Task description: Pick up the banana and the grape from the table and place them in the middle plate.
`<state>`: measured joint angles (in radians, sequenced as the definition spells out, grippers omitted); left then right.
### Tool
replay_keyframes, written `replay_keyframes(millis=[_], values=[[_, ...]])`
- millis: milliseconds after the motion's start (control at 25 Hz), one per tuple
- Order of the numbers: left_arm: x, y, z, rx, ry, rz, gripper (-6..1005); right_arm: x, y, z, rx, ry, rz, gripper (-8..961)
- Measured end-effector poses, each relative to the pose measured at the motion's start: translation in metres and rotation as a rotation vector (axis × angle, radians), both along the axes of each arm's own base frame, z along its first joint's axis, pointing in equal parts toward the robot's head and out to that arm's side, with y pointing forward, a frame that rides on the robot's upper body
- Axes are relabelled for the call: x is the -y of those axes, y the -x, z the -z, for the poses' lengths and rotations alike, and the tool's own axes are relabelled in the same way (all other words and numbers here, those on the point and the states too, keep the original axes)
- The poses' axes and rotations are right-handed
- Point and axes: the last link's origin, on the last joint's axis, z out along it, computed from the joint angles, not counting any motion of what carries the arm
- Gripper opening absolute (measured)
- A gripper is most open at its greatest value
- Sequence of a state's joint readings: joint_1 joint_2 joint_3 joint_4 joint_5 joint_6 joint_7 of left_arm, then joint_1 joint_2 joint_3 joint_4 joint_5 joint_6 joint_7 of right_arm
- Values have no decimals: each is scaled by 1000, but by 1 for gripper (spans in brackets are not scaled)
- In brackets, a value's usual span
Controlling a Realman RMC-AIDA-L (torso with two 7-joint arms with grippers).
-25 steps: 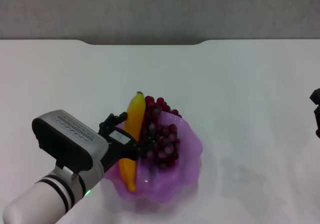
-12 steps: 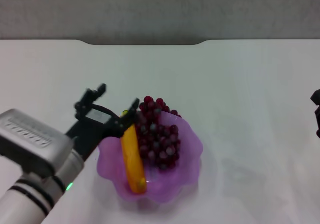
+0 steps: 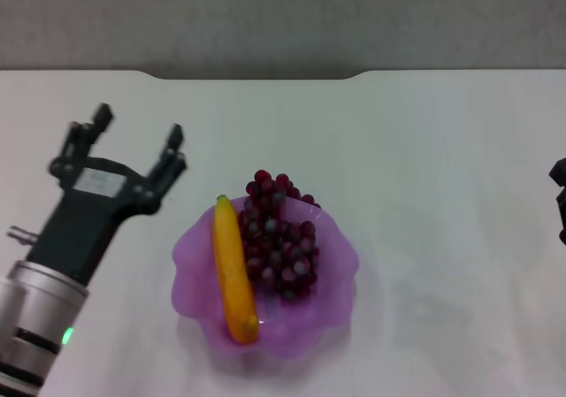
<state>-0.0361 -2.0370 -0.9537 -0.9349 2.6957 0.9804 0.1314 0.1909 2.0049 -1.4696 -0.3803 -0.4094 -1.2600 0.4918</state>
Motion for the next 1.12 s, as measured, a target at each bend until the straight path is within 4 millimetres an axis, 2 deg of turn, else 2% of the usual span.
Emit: replay_keyframes(millis=[360, 640, 840, 1120], values=[[-8, 26, -24, 238, -41, -98, 780, -1, 0, 0, 1, 0, 0, 4], [-9, 51, -34, 277, -75, -87, 733, -5, 0, 0, -2, -7, 6, 4], [-7, 58, -39, 257, -89, -36, 700, -10, 0, 0, -12, -11, 20, 5], [-11, 61, -41, 206, -92, -5, 445, -13, -2, -6, -25, -43, 34, 5]])
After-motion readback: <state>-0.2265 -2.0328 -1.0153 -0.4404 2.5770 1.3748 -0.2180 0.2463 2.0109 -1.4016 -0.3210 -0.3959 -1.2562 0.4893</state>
